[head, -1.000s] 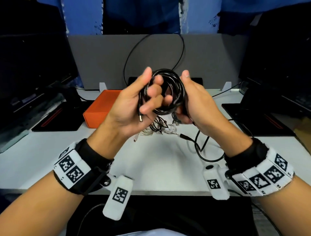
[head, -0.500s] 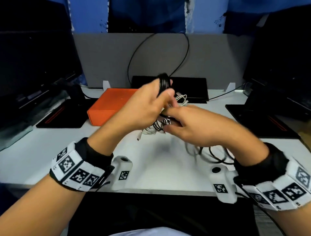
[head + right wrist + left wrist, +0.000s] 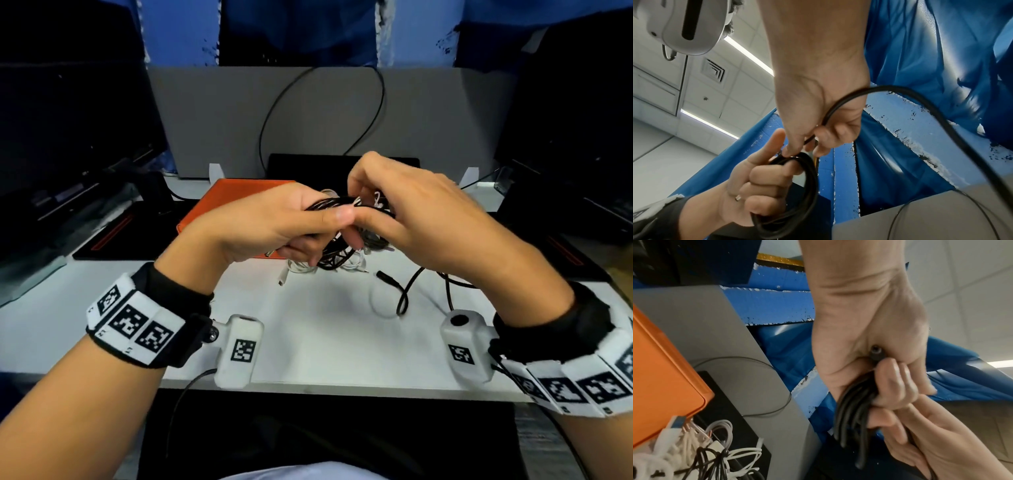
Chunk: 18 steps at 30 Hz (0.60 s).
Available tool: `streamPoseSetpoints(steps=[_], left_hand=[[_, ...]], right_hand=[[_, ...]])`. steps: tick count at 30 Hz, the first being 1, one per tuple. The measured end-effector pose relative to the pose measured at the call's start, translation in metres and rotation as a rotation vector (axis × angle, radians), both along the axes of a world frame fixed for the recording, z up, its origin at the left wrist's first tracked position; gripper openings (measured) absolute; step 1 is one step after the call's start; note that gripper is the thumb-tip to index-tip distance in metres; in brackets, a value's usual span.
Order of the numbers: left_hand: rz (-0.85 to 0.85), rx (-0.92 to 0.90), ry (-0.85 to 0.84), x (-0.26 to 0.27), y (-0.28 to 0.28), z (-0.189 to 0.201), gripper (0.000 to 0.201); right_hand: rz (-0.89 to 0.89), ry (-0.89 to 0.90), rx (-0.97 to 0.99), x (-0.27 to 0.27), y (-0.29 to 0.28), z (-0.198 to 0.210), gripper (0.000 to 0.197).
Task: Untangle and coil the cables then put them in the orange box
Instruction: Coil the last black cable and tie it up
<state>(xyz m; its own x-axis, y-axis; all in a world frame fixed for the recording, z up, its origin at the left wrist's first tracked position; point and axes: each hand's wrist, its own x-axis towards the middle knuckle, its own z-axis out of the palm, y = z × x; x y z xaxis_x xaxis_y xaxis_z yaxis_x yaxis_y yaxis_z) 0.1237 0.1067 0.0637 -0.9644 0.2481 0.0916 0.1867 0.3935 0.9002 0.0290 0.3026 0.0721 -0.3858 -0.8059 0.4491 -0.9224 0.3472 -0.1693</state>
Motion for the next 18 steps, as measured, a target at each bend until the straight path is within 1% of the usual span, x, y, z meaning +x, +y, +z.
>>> streamPoseSetpoints(steps=[2,4,6,7,8,9,11,13,15,16,17,18], left_hand=[[-0.032,0.048,-0.01,0.001,-0.005,0.001,0.043],[-0.023,0.15,0.007,0.001,-0.005,0.0,0.037],[-0.005,0.287,0.031,-0.001,-0.001,-0.002,0.034],[0.006,0.364,0.034,-0.003,0.002,-0.005,0.033],[0.009,0.443,0.029,-0.005,0.007,-0.008,0.033],[-0.004,0.521,0.013,-0.007,0.013,-0.012,0.033],[-0.073,0.674,-0.062,-0.01,0.027,-0.023,0.036],[-0.155,0.766,-0.136,-0.013,0.039,-0.031,0.038],[-0.179,0.765,-0.158,-0.014,0.044,-0.033,0.041],[-0.17,0.756,-0.155,-0.014,0.044,-0.033,0.044],[-0.158,0.754,-0.141,-0.013,0.044,-0.031,0.047],[-0.153,0.767,-0.121,-0.013,0.043,-0.029,0.047]], right_hand=[[0.076,-0.066,-0.014,-0.002,-0.002,-0.003,0.016],[0.164,-0.193,-0.076,-0.004,-0.006,-0.008,0.021],[0.265,-0.356,-0.181,-0.002,-0.012,-0.016,0.024],[0.307,-0.434,-0.258,-0.001,-0.016,-0.022,0.028],[0.312,-0.485,-0.346,-0.001,-0.02,-0.027,0.035],[0.265,-0.503,-0.427,-0.001,-0.024,-0.031,0.044],[0.08,-0.446,-0.536,-0.001,-0.027,-0.035,0.064],[-0.043,-0.378,-0.569,-0.001,-0.025,-0.037,0.073],[-0.069,-0.333,-0.578,0.001,-0.022,-0.038,0.072],[-0.062,-0.352,-0.59,0.001,-0.023,-0.038,0.071],[-0.036,-0.421,-0.617,0.002,-0.024,-0.037,0.07],[0.009,-0.533,-0.66,0.003,-0.026,-0.034,0.07]])
